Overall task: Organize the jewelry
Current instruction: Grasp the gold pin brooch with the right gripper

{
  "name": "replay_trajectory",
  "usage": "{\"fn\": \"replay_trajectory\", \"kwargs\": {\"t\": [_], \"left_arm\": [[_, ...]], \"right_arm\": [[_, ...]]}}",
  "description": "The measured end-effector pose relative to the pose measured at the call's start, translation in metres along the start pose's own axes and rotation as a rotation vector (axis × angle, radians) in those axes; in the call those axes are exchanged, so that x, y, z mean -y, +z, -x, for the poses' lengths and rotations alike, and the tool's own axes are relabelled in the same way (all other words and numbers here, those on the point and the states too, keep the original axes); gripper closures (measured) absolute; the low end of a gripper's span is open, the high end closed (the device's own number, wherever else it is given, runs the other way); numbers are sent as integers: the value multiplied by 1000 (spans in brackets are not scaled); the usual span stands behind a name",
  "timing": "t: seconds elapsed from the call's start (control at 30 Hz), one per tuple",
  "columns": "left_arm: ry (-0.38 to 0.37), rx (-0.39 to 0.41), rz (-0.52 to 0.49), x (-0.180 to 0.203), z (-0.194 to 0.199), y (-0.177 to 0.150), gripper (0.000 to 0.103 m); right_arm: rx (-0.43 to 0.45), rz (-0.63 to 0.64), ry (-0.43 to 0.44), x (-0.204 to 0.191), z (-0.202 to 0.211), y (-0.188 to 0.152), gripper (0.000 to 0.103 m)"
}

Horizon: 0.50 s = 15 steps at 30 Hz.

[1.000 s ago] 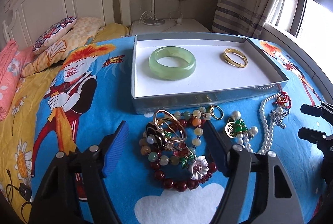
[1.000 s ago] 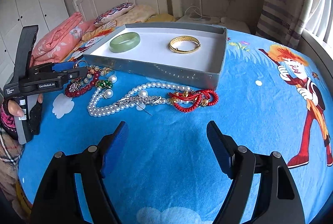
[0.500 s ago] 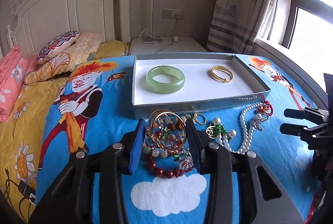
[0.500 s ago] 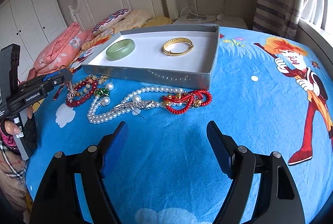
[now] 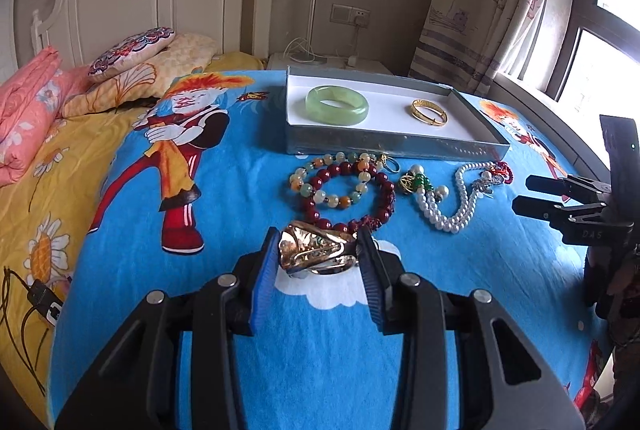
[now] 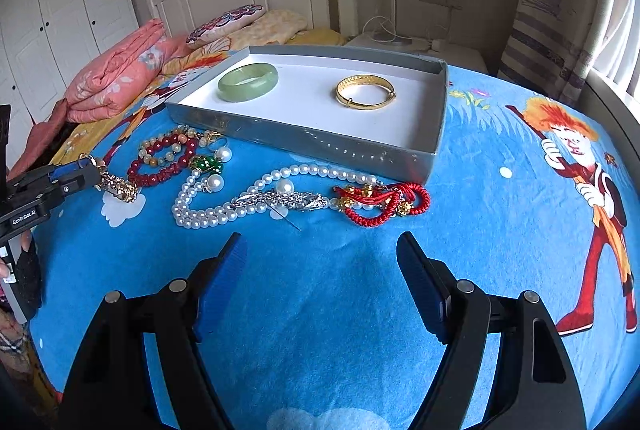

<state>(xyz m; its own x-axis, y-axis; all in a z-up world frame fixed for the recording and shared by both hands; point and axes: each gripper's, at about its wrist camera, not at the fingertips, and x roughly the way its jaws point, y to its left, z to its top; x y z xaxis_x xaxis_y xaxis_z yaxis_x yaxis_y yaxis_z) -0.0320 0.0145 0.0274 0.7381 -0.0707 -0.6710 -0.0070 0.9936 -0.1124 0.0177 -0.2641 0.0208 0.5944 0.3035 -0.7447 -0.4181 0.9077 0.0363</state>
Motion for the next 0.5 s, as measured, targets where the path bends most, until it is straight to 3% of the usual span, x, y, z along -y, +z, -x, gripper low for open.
{"fn": "replay_trajectory", "kwargs": {"t": [0.3, 0.37, 0.5], "left_arm": [[-23, 23, 18, -3, 22, -15, 65], [-9, 31, 20, -5, 29, -16, 65], [62, 11, 25, -12, 38, -15, 65]], "right_arm": [[-4, 10, -11, -11, -1, -1, 29], [-9, 20, 33, -21, 1, -1, 30], [-10, 157, 116, -67, 2, 3, 31]]}}
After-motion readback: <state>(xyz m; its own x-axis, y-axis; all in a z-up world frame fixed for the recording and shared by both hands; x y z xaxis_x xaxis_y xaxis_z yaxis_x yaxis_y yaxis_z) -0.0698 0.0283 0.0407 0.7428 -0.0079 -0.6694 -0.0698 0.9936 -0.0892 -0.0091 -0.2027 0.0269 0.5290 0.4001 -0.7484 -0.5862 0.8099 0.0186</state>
